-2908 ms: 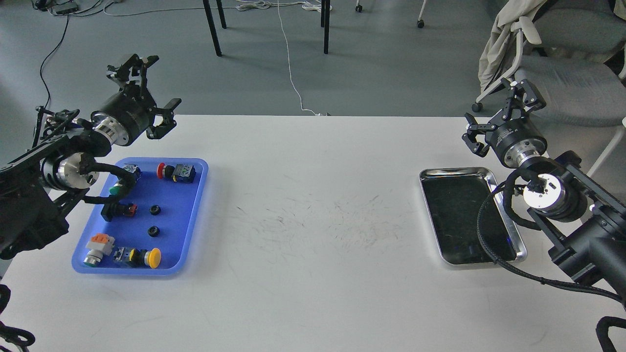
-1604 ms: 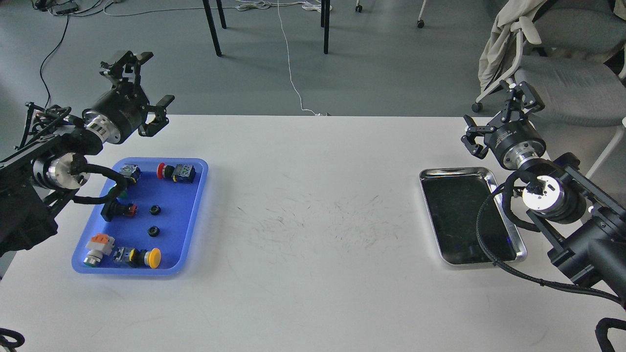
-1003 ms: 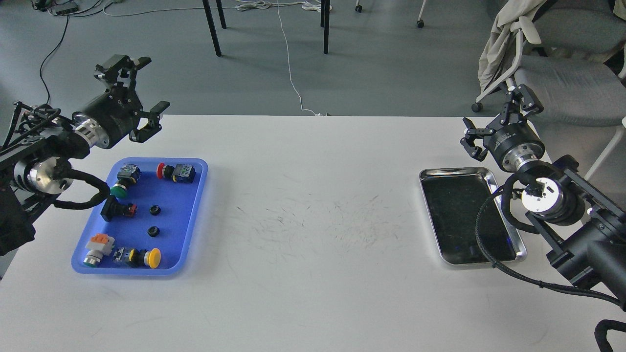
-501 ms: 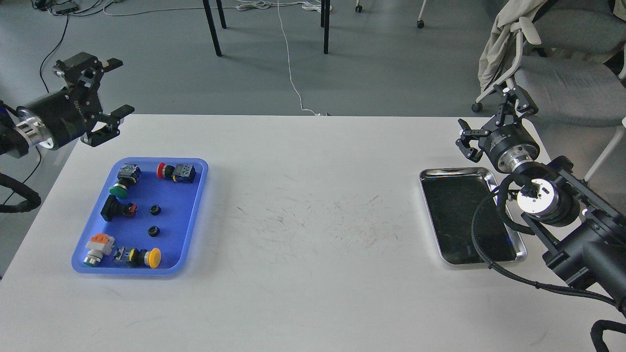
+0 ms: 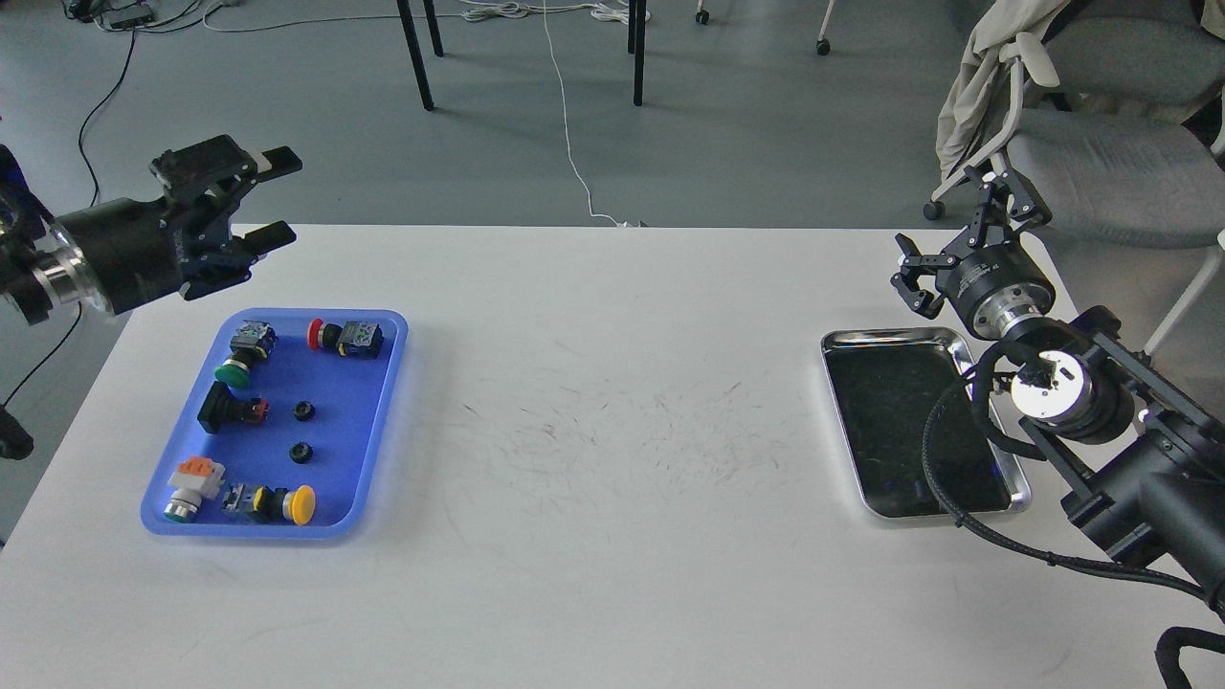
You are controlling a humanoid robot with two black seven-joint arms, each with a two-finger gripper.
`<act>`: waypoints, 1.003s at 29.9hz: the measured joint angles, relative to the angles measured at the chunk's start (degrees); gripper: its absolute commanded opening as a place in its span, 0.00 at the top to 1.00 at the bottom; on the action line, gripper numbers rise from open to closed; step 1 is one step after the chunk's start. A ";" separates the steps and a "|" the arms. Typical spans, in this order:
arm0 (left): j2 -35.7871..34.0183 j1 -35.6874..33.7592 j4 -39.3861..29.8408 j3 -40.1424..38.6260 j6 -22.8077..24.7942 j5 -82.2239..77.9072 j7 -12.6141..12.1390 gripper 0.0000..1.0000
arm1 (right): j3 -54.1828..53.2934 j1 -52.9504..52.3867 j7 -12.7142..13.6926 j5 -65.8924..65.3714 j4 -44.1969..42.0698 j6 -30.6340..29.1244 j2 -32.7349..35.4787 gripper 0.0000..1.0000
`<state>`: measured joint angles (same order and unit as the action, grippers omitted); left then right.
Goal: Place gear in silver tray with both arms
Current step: 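Raise the left gripper and swing it over the blue tray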
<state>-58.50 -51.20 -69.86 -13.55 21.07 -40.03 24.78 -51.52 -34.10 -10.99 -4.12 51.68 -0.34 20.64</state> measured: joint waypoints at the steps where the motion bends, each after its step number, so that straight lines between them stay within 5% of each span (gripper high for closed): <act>1: -0.11 -0.05 -0.74 -0.13 -1.91 -1.54 0.10 0.02 | 0.00 0.00 0.00 -0.01 0.00 -0.01 0.00 0.02; 5: -0.18 -0.06 -2.09 -0.03 -6.65 -3.75 0.43 0.01 | -0.05 0.00 0.00 -0.01 0.00 -0.02 0.03 0.02; 16: -0.30 0.71 -3.25 0.39 -4.88 -4.71 3.21 0.02 | -0.08 0.38 -0.05 -0.02 -0.35 -0.28 0.05 0.02; 30: 2.63 3.13 -0.51 0.72 -11.66 -46.16 3.24 0.03 | 0.11 0.40 -0.09 -0.10 -0.44 -0.39 0.02 0.02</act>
<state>-55.87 -48.07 -70.37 -12.83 9.41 -86.19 28.02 -51.40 -33.70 -11.08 -4.22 51.24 -0.73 20.65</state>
